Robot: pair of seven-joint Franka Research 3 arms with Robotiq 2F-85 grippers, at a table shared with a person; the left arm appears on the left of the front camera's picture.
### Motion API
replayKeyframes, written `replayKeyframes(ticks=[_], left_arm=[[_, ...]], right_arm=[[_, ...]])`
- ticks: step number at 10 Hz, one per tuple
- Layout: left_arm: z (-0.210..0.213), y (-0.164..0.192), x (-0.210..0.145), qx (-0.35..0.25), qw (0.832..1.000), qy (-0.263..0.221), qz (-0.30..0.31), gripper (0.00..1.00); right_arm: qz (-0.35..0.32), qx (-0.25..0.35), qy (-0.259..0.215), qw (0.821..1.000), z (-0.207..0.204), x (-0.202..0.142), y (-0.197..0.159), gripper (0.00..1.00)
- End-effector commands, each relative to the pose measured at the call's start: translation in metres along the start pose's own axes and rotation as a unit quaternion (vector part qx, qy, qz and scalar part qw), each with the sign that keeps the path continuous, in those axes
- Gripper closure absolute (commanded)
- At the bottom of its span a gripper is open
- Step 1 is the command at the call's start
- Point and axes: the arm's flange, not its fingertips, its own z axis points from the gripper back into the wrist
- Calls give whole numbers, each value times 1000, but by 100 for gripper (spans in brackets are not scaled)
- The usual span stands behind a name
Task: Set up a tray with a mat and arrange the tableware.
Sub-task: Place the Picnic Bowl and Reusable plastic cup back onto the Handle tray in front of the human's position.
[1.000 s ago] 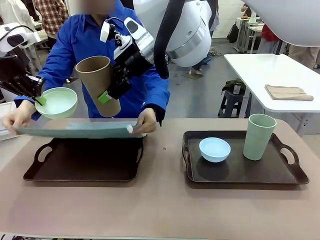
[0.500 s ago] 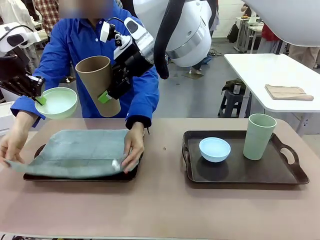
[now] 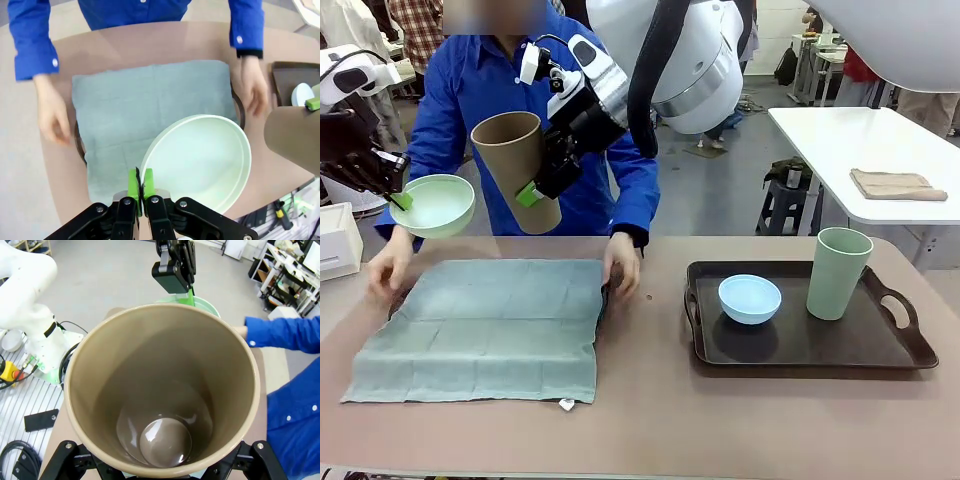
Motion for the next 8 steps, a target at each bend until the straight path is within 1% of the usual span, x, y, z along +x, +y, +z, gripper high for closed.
replayKeyframes(ticks=[1,8], left_arm=[[0,1,0,-7,1000,-2,-4,100],[0,1,0,-7,1000,-2,-4,100]], right_arm=[[1,4,0,1000,0,0,0,100],[1,4,0,1000,0,0,0,100]])
